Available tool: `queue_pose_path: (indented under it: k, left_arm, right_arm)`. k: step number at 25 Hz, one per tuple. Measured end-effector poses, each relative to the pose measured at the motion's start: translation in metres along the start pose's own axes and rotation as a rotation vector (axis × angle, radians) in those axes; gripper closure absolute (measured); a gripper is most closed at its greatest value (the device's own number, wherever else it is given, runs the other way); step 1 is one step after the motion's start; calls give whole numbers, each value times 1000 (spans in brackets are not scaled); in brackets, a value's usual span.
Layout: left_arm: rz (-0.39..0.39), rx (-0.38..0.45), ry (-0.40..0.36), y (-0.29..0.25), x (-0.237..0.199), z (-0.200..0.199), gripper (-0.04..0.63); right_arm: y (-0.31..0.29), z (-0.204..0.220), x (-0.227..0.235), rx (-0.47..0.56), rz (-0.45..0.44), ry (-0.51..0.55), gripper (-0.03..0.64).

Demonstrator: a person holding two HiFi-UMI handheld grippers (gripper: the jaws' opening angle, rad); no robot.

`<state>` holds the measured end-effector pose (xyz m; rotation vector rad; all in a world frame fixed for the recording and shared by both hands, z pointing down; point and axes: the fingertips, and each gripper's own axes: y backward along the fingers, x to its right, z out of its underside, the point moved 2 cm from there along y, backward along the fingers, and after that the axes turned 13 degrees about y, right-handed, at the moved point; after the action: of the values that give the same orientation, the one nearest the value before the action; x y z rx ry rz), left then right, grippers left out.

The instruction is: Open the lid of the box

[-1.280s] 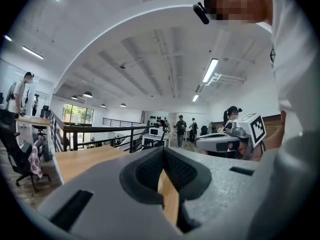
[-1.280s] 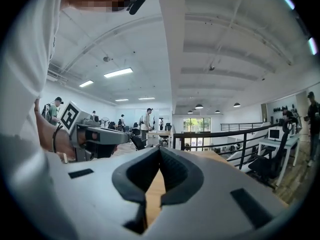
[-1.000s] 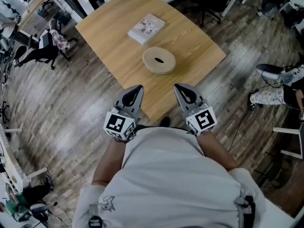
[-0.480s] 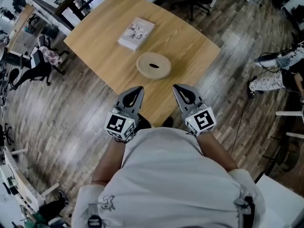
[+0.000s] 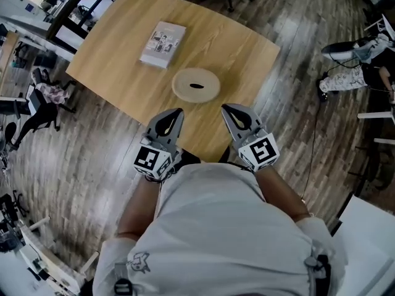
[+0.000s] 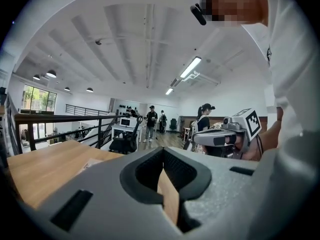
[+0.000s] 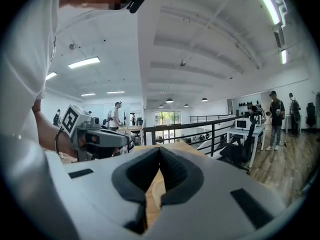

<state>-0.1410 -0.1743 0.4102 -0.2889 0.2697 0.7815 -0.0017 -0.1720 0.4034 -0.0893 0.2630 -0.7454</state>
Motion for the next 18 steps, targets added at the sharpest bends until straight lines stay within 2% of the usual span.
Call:
queue_pose_path:
  k: [7,12,18]
  left_arm:
    - [70,-85,33,-15,-36,19,588]
    - [102,-148,41,-19,-63,37,571]
    - [161,-239,25,-26,-93,68,504]
  right_arm:
    - [-29,26,-7,-114,3,-53,607]
    - [-51,50,-19,-206,-5,-75,568]
    - [-80,82,-24,-316,-18,8,535]
